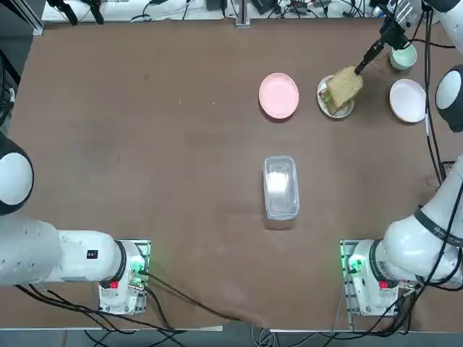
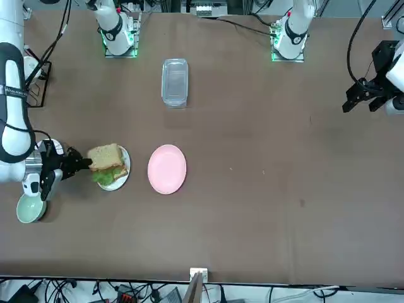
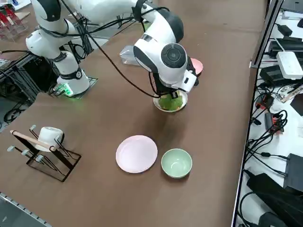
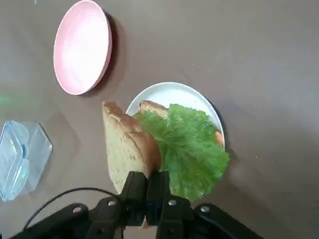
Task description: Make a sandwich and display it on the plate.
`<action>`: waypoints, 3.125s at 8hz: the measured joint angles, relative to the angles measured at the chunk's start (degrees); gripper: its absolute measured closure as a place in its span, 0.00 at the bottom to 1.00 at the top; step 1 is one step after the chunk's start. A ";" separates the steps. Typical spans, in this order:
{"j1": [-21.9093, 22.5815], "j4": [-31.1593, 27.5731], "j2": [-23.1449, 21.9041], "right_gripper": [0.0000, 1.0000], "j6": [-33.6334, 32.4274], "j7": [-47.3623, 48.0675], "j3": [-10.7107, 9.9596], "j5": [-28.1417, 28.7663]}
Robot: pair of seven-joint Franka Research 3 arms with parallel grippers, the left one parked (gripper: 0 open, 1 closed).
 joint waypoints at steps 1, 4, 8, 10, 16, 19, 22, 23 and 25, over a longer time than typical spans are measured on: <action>-0.15 0.76 0.82 0.97 0.00 1.08 0.00 0.00; -0.20 2.26 2.54 0.97 0.00 5.56 0.06 0.01; -0.28 2.31 3.06 0.97 -0.09 6.16 0.06 0.01; -0.28 2.31 3.66 0.97 -0.09 6.16 0.06 0.01; -0.33 2.91 5.95 0.93 -0.11 6.08 0.10 0.00; -0.44 4.61 6.92 0.51 -0.11 6.06 0.10 0.00; -0.54 5.64 7.09 0.20 -0.13 6.06 0.10 0.00; -0.55 6.63 7.07 0.18 -0.56 6.08 0.05 -0.05; -0.62 9.92 6.50 0.01 -2.08 6.20 -0.73 -1.25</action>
